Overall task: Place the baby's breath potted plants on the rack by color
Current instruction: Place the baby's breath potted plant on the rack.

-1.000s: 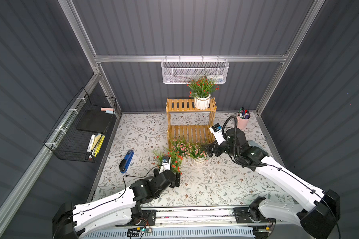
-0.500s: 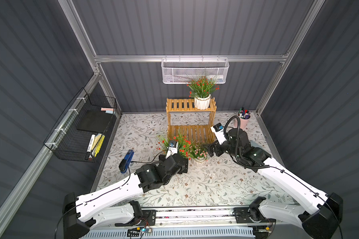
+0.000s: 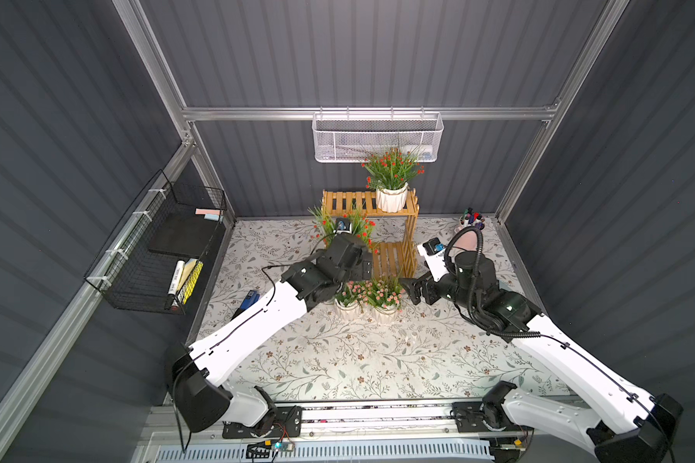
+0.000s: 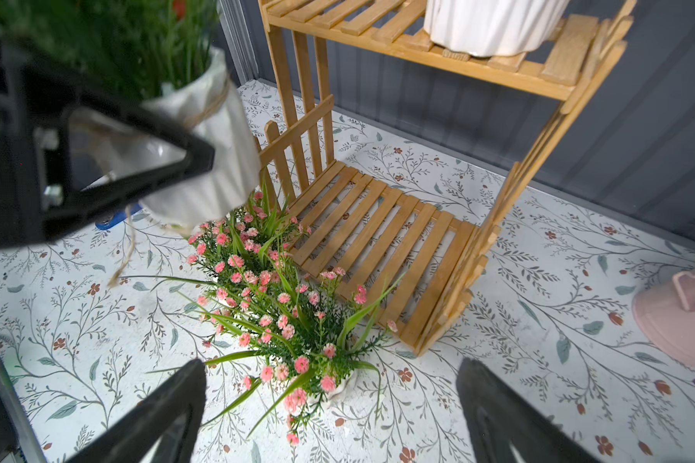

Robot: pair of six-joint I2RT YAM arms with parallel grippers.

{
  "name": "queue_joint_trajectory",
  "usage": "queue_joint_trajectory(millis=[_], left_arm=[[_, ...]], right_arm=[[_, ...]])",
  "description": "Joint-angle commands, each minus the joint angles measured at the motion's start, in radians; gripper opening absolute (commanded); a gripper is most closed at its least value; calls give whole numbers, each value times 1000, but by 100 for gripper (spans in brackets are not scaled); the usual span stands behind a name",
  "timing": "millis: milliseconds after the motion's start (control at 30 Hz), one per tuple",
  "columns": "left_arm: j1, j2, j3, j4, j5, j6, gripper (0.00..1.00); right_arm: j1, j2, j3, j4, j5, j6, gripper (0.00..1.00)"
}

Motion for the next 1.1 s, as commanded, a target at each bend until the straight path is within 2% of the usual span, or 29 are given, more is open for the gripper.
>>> queue_joint_trajectory(millis=[0, 267, 633, 867, 1067], left_arm=[[54, 45, 150, 41, 49, 92, 69], [170, 272, 477, -14, 130, 206, 70], [296, 534, 862, -80, 232, 288, 70], [322, 651, 1004, -72, 273, 306, 70], [326, 711, 1070, -73, 300, 310, 70]], right_arm=[[5, -16, 29, -43, 15, 22, 99], [6, -35, 28, -83, -24, 34, 99], [5, -57, 9, -116, -47, 57, 99], [5, -51, 15, -159, -67, 58, 99], [6, -41, 6, -156, -61, 62, 99]])
